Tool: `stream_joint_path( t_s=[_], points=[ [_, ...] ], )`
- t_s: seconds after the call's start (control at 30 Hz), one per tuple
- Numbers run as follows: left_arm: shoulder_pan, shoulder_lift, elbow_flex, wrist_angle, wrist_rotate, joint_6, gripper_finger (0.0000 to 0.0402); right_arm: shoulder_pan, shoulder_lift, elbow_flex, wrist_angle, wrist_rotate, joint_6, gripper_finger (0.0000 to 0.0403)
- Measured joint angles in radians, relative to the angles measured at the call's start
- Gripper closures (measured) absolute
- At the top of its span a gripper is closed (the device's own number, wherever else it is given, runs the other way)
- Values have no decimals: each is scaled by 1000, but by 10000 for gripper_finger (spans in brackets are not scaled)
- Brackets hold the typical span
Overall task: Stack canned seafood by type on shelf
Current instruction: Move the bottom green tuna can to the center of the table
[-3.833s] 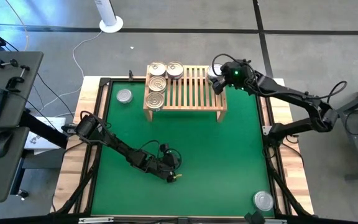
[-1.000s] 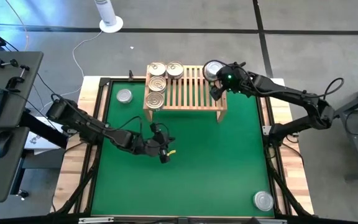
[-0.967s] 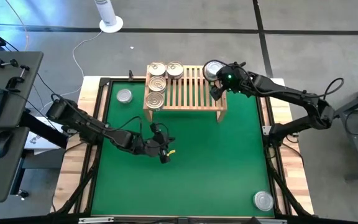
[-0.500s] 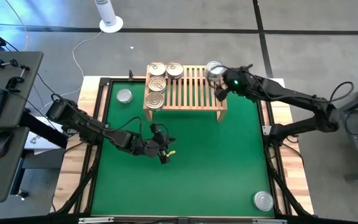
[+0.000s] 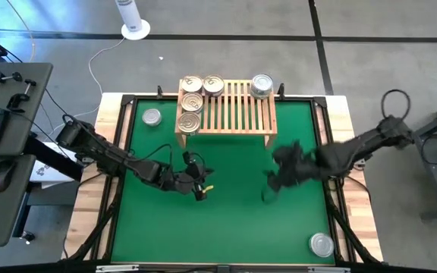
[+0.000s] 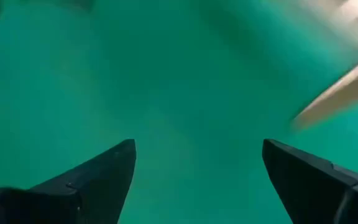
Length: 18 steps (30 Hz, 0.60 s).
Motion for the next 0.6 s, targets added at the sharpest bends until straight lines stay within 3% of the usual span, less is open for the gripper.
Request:
stream_joint_path(
  t_s=[0.2, 0.4, 0.6],
  points=[
    [-28, 0, 0, 1, 2, -32, 401, 273, 159, 0, -15, -343, 439, 58],
    [-86, 10, 0, 46, 2, -117, 401, 459, 325, 0, 31, -724, 814, 58],
    [-161, 70, 0, 177, -2, -148, 402, 575, 435, 0, 43, -839, 983, 58]
  ],
)
